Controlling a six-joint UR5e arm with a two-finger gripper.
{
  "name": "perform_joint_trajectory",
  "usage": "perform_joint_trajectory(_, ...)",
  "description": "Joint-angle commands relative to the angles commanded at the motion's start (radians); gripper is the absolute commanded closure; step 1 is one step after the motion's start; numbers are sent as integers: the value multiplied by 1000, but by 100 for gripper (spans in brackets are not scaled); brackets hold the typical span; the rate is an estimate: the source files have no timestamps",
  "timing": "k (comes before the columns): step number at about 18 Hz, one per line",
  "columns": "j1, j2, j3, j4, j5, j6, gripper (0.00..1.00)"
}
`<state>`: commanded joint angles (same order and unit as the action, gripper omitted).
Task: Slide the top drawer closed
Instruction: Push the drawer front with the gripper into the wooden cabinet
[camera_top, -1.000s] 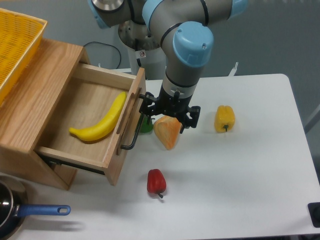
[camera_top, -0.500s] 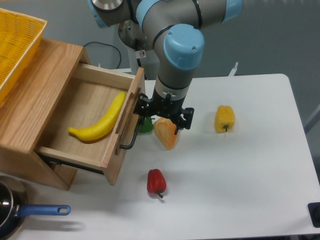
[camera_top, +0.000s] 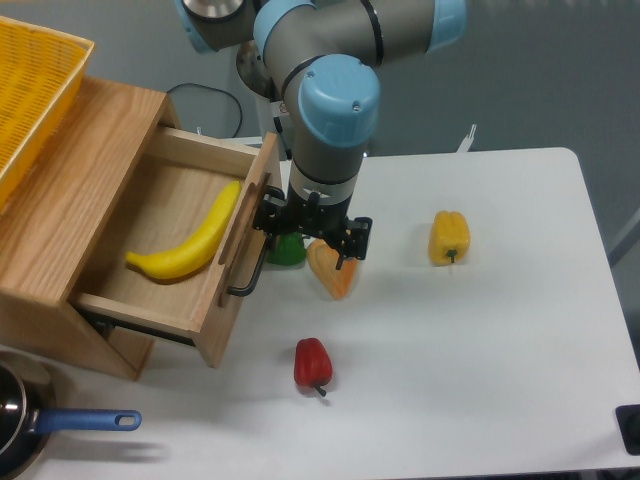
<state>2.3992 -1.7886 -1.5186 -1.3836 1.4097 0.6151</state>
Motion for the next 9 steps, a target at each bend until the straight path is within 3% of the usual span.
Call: perform_joint_trajectory(9,-37,5,-3,0,0,-8,0)
